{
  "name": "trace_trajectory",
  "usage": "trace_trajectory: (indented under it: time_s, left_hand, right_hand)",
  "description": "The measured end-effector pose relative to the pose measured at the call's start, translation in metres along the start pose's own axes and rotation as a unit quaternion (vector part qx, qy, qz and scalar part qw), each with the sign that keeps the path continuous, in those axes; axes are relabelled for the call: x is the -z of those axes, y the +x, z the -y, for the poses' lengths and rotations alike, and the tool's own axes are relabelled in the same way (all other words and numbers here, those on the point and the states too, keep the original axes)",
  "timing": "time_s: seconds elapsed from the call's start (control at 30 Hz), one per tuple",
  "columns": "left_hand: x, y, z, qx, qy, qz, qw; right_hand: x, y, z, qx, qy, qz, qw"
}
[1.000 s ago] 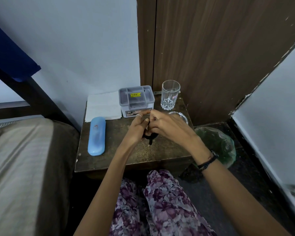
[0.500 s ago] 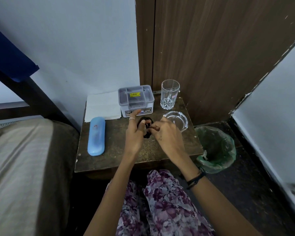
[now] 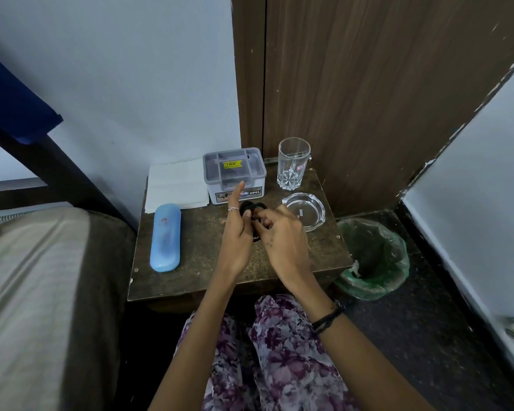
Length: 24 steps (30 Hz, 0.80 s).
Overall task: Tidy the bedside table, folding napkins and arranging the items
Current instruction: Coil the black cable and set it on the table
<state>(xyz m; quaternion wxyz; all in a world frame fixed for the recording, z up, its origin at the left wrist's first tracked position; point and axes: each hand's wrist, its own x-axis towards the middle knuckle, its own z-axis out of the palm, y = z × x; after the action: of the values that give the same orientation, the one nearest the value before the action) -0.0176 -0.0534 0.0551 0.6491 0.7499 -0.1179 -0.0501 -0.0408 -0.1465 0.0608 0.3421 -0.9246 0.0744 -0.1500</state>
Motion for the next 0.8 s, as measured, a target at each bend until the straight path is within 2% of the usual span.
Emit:
trace_trajectory:
  time_s: [0.23, 0.4, 0.47, 0.53, 0.67, 0.8]
  left_hand:
    - [0.001, 0.002, 0.002, -0.009, 0.003, 0.015, 1.000]
    - [0.002, -0.004, -0.002, -0.017, 0.029, 0.072, 0.997]
    - [0.003, -0.005, -0.004, -0.016, 0.039, 0.084, 0.996]
    - [0.002, -0.004, -0.006, -0.017, 0.062, 0.079, 0.995]
    - [-0.004, -0.006, -0.009, -0.057, 0.181, 0.069, 0.979]
    - [-0.004, -0.006, -0.001, -0.074, 0.214, 0.049, 0.973]
  right_hand:
    - [0.003, 0.000, -0.002, 0.002, 0.013, 0.018, 1.000]
    - [0.007, 0.002, -0.003, 0.006, -0.104, 0.052, 0.993]
    - [0.008, 0.003, -0.003, 0.003, -0.107, 0.052, 0.993]
    - [0.007, 0.002, -0.004, 0.001, -0.079, 0.040, 0.996]
    - [0.001, 0.001, -0.005, -0.049, 0.044, 0.009, 0.998]
    - [-0.002, -0.002, -0.005, -0.061, 0.099, -0.004, 0.993]
